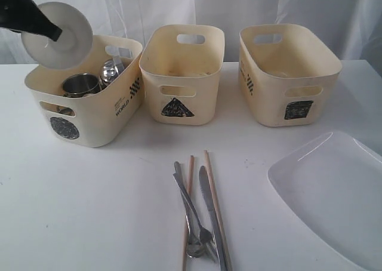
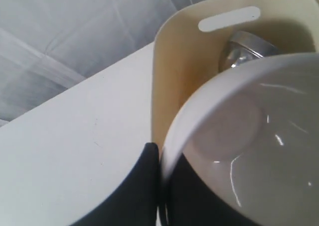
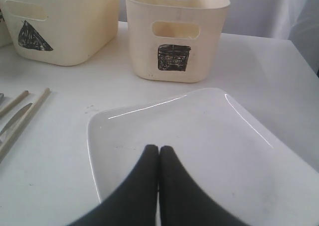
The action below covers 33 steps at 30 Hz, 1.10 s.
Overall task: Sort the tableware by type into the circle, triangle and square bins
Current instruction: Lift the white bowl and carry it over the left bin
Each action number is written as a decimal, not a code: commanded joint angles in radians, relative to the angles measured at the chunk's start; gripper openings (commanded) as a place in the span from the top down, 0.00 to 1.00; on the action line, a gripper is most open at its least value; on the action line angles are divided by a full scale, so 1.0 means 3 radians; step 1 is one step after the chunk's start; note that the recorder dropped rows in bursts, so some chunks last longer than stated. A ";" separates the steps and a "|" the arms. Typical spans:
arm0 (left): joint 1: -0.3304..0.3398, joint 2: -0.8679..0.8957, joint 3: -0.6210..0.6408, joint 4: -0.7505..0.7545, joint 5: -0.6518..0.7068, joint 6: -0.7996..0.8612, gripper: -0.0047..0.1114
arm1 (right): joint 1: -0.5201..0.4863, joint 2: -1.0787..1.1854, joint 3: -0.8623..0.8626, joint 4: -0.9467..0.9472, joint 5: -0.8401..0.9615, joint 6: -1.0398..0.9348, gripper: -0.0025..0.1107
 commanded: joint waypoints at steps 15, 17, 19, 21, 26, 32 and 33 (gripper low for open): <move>0.0249 0.0853 -0.0425 -0.0431 -0.0417 -0.0077 0.96 | 0.0007 -0.0020 0.0004 0.0008 -0.0020 -0.0009 0.98; 0.0249 0.0919 -0.0430 -0.0431 -0.0440 -0.0077 0.96 | 0.0007 -0.0020 0.0004 0.0008 -0.0020 -0.0009 0.98; 0.0249 0.0976 -0.0430 -0.0437 -0.0469 -0.0077 0.96 | 0.0007 -0.0020 0.0004 0.0008 -0.0020 -0.0009 0.98; 0.0249 0.1023 -0.0430 -0.0444 -0.0478 -0.0077 0.96 | 0.0007 -0.0020 0.0004 0.0008 -0.0020 -0.0009 0.98; 0.0249 0.1106 -0.0430 -0.0480 -0.0569 -0.0077 0.96 | 0.0007 -0.0020 0.0004 0.0008 -0.0020 -0.0009 0.98; 0.0249 0.1118 -0.0430 -0.0506 -0.0591 -0.0083 0.96 | 0.0007 -0.0020 0.0004 0.0008 -0.0020 -0.0009 0.98; 0.0249 0.1118 -0.0430 -0.0506 -0.0584 -0.0083 0.96 | 0.0007 -0.0020 0.0004 0.0008 -0.0020 -0.0009 0.98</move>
